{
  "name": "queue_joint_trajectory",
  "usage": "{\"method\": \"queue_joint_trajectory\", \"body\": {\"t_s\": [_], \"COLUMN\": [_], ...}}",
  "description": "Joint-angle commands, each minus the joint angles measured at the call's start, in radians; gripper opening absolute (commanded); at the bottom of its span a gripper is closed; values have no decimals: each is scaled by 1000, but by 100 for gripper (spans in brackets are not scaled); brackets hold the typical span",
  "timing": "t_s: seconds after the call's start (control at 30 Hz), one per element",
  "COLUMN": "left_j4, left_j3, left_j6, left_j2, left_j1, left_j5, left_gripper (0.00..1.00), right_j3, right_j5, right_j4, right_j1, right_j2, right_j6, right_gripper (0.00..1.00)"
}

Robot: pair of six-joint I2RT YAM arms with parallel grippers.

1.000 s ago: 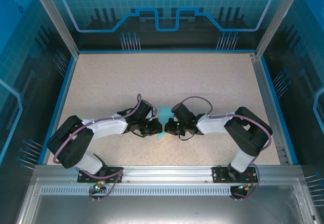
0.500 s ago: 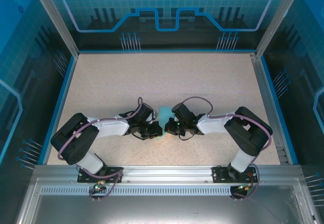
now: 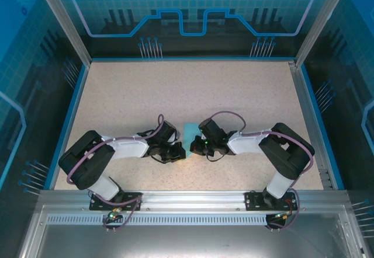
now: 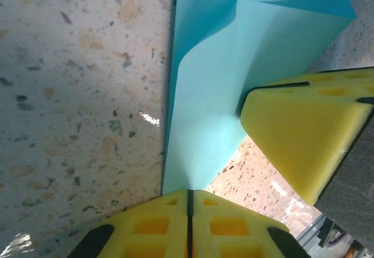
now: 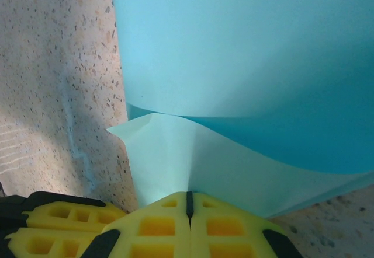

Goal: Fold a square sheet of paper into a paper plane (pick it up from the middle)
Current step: Third fold the triangle at the center of the table.

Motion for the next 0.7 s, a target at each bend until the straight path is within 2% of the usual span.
{"method": "queue_joint_trajectory", "body": {"t_s": [0.0,0.13,0.47,0.67], "left_j4": [-133,-144,-148,-155], "left_j3": [-12,-19,-23,-16], "left_j6": [22,18,14,16], "left_j2": [25,41,63,61], "left_j1": [-6,-6,-7,-7], "left_j5": [-77,-81,-79,-81], "left_gripper": [8,8,6,6], "right_j3": [-17,-29,-29,0], "right_j5": [82,114,90,121], "right_j4": [-90,-101,-98,-158], "right_j1": [-33,-70,-203,-191], "right_j2": [3,-19,-28,-135], "right_j6": [-101,-180,-279,-310], "right_gripper": [4,4,4,5]}}
